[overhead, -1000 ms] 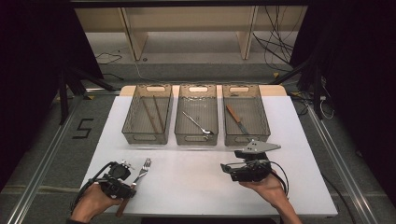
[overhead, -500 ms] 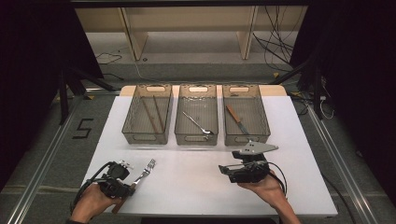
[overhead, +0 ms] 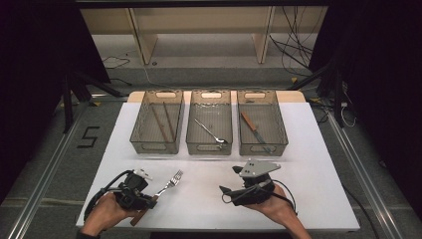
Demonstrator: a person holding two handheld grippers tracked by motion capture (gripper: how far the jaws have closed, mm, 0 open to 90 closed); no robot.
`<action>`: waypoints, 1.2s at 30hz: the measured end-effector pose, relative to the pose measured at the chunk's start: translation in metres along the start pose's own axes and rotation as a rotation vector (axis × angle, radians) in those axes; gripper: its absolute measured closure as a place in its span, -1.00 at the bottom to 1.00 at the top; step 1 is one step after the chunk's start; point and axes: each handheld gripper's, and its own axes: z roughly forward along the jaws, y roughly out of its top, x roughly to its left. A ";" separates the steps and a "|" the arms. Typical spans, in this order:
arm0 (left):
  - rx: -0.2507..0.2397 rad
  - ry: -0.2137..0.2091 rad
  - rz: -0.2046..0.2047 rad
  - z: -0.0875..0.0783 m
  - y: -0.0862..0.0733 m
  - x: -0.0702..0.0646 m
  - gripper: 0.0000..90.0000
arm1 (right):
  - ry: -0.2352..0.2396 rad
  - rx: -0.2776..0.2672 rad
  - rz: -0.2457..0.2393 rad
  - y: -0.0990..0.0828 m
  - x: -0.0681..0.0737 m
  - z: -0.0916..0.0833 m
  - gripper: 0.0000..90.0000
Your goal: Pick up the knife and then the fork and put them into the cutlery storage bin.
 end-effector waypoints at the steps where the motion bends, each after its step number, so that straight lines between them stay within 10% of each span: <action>1: -0.001 -0.011 0.022 0.000 0.005 -0.004 0.70 | 0.005 0.001 -0.018 0.001 0.003 0.001 -0.39; 18: 0.019 -0.089 0.297 0.005 0.086 -0.054 0.70 | -0.095 0.009 -0.348 0.001 0.048 0.019 -0.29; 36: 0.045 -0.136 0.372 0.013 0.095 -0.073 0.70 | -0.214 0.058 -0.680 -0.009 0.074 0.032 0.04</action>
